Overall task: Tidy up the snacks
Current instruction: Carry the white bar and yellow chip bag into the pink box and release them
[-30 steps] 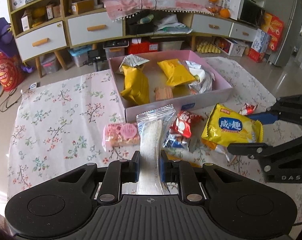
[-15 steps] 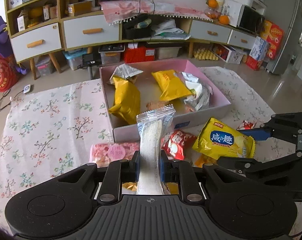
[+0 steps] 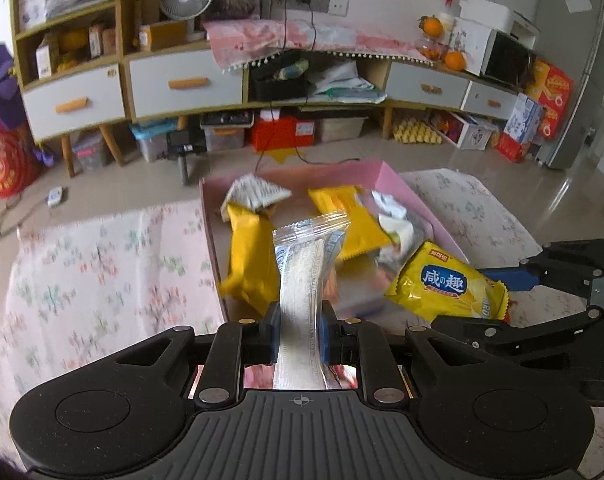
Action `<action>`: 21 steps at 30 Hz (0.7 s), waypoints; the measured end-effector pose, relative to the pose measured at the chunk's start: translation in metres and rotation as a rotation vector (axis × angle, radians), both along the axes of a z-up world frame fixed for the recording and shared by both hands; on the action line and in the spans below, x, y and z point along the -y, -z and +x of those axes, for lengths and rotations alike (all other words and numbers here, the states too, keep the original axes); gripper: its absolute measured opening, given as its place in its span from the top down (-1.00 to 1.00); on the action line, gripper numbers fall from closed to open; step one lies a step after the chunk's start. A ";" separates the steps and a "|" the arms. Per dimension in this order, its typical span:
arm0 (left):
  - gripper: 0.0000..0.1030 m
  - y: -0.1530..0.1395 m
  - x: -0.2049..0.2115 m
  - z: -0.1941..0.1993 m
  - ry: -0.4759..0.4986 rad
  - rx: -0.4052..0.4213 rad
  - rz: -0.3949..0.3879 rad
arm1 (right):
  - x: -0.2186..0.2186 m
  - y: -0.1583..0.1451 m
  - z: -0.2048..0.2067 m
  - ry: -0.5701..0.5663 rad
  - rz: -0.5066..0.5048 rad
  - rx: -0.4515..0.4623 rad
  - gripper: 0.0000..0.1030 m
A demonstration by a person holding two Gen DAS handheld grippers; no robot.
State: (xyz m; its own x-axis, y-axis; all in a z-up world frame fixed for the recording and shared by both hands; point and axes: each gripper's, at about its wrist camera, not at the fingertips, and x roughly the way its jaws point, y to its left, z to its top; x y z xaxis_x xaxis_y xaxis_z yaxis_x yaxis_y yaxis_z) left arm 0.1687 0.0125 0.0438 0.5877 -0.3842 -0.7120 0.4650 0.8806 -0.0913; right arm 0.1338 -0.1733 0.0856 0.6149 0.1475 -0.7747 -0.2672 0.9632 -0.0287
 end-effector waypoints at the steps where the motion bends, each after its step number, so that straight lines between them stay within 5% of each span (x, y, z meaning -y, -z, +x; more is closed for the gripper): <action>1: 0.69 -0.002 0.003 0.003 0.004 0.006 0.002 | 0.001 -0.001 0.003 0.003 -0.001 0.004 0.42; 21: 0.69 0.005 0.031 0.053 0.014 0.060 -0.043 | 0.025 0.011 0.069 0.079 0.001 0.039 0.42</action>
State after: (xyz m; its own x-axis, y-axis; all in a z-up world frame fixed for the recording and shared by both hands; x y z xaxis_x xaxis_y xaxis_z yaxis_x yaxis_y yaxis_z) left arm 0.2214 -0.0185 0.0386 0.6234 -0.4223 -0.6581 0.4832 0.8697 -0.1005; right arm 0.2025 -0.1981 0.0750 0.6547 0.0981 -0.7495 -0.1886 0.9814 -0.0364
